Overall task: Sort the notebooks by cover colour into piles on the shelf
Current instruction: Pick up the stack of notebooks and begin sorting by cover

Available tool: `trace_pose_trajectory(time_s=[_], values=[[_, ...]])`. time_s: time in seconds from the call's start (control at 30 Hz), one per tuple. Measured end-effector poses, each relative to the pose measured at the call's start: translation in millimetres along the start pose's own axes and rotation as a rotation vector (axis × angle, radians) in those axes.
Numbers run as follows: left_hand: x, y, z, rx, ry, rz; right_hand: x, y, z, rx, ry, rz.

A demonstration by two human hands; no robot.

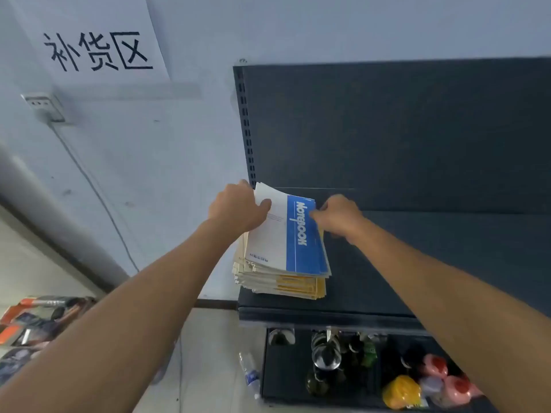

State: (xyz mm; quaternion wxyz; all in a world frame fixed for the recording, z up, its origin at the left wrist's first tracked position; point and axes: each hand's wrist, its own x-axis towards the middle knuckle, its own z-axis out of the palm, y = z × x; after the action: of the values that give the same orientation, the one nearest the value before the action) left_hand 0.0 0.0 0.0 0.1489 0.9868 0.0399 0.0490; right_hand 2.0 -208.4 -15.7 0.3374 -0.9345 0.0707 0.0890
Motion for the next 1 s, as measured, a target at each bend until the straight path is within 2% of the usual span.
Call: trace_pose_trajectory(time_s=[0.1, 0.23, 0.47, 0.6, 0.73, 0.87, 1.0], values=[[3, 1, 6, 0.027, -0.047, -0.081, 7, 4, 9, 0.044, -0.051, 0.054], [6, 1, 17, -0.051, -0.126, -0.084, 11, 5, 17, -0.022, 0.007, 0.007], [11, 2, 15, 0.001, -0.111, -0.057, 1, 5, 23, -0.181, 0.069, -0.092], [15, -3, 5, -0.076, -0.153, -0.103, -2, 3, 23, -0.19, 0.055, -0.142], [15, -6, 5, -0.183, -0.185, -0.156, 2, 11, 18, -0.008, 0.022, -0.085], [10, -3, 7, -0.178, -0.158, -0.161, 4, 16, 13, 0.24, -0.018, 0.063], [7, -1, 9, -0.144, -0.118, -0.15, 3, 14, 11, 0.235, -0.022, 0.15]])
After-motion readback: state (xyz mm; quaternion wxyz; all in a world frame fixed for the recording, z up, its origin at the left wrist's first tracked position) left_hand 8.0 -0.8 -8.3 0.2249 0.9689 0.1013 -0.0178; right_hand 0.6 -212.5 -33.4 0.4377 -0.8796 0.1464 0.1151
